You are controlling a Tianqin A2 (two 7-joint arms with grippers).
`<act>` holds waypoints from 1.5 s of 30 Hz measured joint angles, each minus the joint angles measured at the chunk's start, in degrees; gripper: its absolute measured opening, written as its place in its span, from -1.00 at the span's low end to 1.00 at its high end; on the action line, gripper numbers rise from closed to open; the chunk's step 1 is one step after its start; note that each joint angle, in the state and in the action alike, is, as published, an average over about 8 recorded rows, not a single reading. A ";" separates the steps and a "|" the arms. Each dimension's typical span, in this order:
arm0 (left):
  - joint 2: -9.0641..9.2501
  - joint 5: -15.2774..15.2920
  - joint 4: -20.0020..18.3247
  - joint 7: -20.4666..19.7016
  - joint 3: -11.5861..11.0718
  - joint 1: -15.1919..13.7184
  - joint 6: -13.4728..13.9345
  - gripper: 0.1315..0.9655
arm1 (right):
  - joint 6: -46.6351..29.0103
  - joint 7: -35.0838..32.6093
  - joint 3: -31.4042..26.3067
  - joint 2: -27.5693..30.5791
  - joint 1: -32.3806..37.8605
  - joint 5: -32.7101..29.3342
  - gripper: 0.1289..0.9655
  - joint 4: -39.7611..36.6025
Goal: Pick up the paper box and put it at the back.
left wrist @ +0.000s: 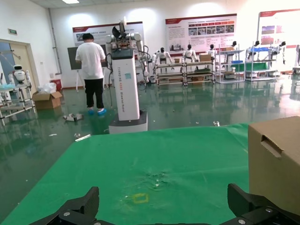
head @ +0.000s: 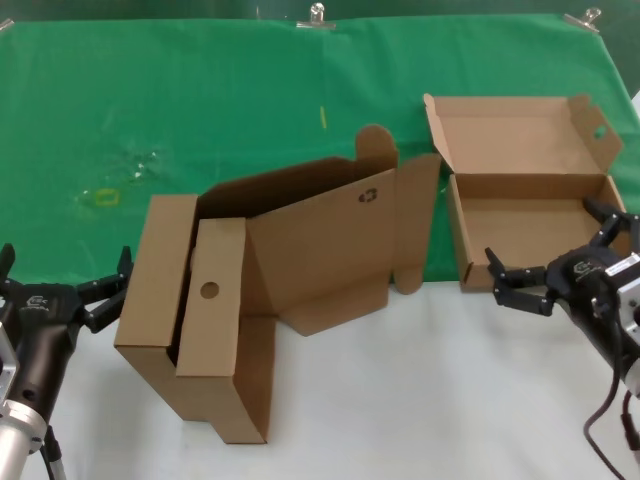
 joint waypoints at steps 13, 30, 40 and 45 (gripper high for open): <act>0.00 0.00 0.00 0.00 0.00 0.00 0.00 1.00 | 5.01 3.35 0.20 -5.25 -0.54 2.65 1.00 0.52; 0.00 -0.01 0.00 0.00 0.00 0.00 0.00 1.00 | 7.52 5.03 0.30 -7.88 -0.81 3.98 1.00 0.79; 0.00 0.00 0.00 0.00 0.00 0.00 0.00 1.00 | 7.52 5.03 0.30 -7.88 -0.81 3.98 1.00 0.79; 0.00 -0.01 0.00 0.00 0.00 0.00 0.00 1.00 | 7.52 5.03 0.30 -7.88 -0.81 3.98 1.00 0.79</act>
